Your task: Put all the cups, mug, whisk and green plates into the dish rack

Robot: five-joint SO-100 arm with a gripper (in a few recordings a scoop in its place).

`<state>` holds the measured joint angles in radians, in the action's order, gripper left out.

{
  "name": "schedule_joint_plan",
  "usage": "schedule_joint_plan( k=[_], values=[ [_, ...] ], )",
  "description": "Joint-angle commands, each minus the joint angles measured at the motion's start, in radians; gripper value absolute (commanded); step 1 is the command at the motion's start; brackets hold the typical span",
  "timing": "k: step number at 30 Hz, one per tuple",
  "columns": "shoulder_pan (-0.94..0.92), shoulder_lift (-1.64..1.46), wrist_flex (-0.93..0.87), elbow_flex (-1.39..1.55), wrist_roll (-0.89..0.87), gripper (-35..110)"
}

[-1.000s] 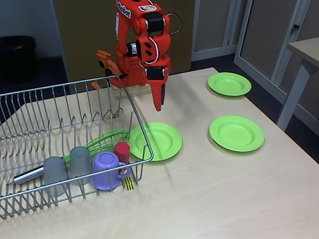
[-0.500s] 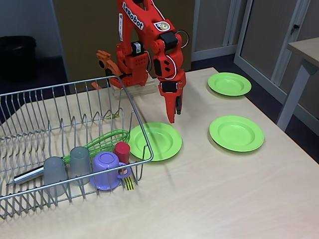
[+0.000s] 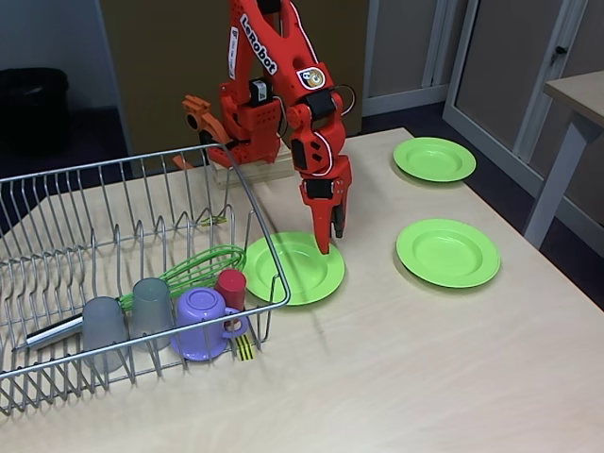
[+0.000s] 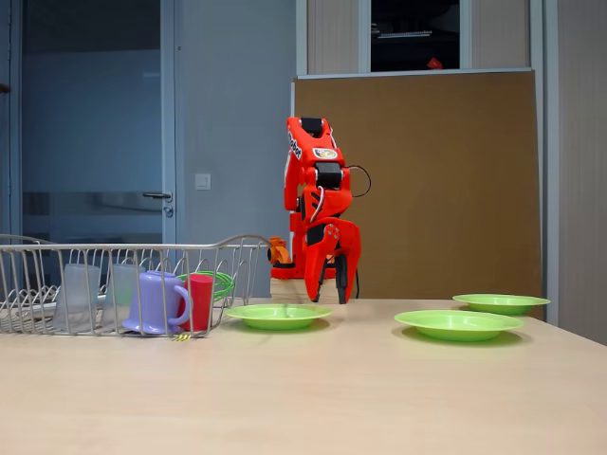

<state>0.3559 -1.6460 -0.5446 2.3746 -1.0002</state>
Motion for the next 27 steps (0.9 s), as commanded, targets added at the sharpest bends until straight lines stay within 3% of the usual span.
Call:
schedule_joint_plan(
  k=[1,22,27],
  values=[
    [-0.018,0.014,0.035,0.008,-0.008,24],
    [-0.084,0.14,0.244,0.06,-0.04,15],
    [-0.1,0.156,0.262,0.054,-0.044,3]
  ],
)
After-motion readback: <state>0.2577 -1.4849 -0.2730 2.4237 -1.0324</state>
